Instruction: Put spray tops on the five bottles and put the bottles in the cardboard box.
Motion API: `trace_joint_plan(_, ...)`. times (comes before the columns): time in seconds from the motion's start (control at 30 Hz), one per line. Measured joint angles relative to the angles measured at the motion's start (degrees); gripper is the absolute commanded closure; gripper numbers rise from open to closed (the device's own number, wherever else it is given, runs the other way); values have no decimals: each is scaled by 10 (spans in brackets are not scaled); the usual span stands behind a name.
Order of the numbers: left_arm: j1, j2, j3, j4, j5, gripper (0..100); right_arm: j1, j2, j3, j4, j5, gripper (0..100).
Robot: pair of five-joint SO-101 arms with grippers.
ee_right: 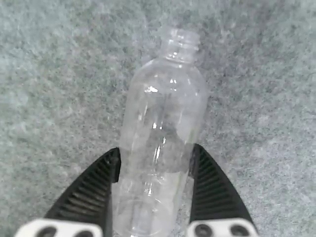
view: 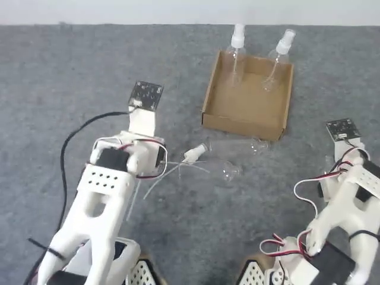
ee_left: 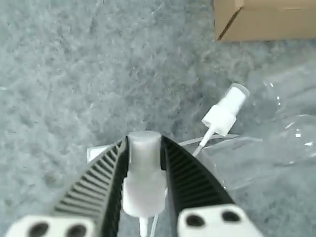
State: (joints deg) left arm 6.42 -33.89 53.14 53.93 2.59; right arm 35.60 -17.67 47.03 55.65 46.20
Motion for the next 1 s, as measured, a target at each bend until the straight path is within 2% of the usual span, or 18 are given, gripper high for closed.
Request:
trace_joint_plan(0.6,13,-4,18,-15,3,987,0,-3,6,7,0,962)
trace_joint_plan(0.83,13,-4,18,-15,3,987,0,-4,10,10,1,832)
trace_joint_plan(1.0,13,-4,18,-15,3,987,2,0,13,14,1,805)
